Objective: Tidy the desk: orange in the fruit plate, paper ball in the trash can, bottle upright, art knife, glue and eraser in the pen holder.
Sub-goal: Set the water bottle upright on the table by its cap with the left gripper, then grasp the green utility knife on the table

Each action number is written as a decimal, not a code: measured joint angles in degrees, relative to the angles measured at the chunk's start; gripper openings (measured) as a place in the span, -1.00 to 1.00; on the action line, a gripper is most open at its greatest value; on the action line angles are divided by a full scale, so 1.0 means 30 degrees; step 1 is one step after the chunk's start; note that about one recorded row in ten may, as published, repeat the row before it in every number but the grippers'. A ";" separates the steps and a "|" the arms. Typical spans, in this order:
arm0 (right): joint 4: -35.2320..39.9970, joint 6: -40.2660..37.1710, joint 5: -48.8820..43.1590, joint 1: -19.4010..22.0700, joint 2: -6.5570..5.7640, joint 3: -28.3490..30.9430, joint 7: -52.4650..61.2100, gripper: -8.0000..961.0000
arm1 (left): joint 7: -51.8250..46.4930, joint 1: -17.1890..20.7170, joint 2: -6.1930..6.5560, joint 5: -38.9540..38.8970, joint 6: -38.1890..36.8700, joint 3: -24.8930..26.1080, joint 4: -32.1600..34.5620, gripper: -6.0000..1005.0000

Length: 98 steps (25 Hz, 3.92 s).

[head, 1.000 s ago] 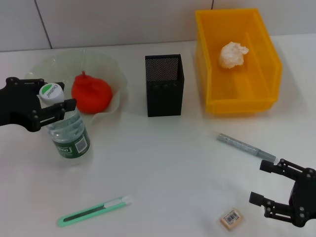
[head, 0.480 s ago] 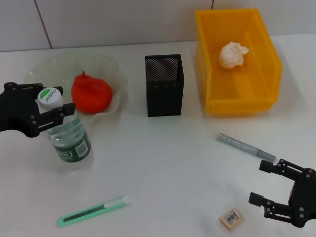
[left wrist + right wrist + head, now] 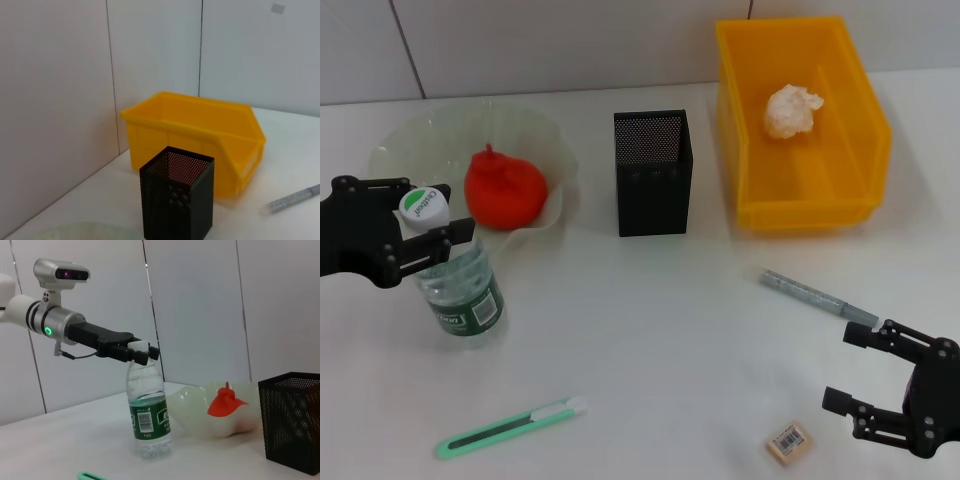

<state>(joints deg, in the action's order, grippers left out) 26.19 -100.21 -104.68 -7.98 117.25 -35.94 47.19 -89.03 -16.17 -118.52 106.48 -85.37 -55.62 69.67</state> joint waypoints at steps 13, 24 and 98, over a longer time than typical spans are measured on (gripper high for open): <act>0.0000 -0.0026 0.0000 -0.0061 0.0018 -0.0075 0.0000 0.66 | 0.0238 0.0123 0.0050 -0.0940 -0.0115 -0.0021 0.0059 0.45; 0.0000 -0.0239 0.0148 0.0077 0.0061 0.0155 0.0000 0.66 | 0.0093 0.2055 0.0043 -0.4013 -0.1920 0.0444 0.4799 0.69; 0.1386 -0.0532 -0.1041 -0.0537 -0.0177 0.0814 0.1253 0.66 | -1.7043 -0.1003 -0.0102 1.2611 0.0743 -1.6763 0.8130 0.57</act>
<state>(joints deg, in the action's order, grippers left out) 30.35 -101.80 -107.80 -9.59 116.72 -33.50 50.95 -140.16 -19.18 -118.82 144.32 -83.14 -105.91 94.07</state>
